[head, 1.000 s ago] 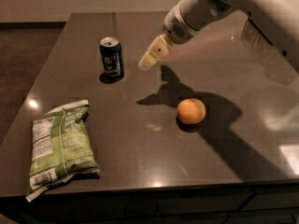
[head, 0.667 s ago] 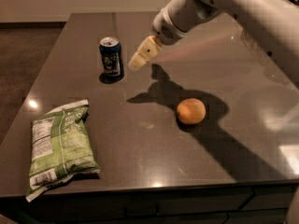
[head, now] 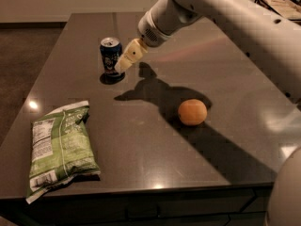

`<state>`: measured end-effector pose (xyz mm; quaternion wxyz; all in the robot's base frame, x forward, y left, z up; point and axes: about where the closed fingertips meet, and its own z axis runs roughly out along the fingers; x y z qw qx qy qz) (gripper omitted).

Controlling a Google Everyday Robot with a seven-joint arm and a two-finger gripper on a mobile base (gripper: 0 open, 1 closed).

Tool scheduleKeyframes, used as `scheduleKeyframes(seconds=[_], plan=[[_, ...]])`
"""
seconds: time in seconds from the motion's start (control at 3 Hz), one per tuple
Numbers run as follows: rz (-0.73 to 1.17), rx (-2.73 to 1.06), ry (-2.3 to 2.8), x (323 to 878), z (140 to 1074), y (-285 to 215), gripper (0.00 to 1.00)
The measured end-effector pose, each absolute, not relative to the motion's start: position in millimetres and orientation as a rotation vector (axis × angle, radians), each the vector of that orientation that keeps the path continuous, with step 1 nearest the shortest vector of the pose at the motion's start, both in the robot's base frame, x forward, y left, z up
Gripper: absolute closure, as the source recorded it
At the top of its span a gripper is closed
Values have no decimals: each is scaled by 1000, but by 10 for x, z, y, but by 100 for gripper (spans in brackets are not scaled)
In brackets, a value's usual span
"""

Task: Move pepsi can near orange

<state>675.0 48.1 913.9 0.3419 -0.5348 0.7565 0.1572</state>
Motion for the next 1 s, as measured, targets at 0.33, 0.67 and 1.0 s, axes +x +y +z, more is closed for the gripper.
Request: scheduleKeyframes(seconds=[0.33,0.67,1.0], plan=[[433,-1407,1950,6810,9090,686,0],[462,-1423,1932,6845,9066,858,0],[487,-1437,1915,6849,9066,988,0]])
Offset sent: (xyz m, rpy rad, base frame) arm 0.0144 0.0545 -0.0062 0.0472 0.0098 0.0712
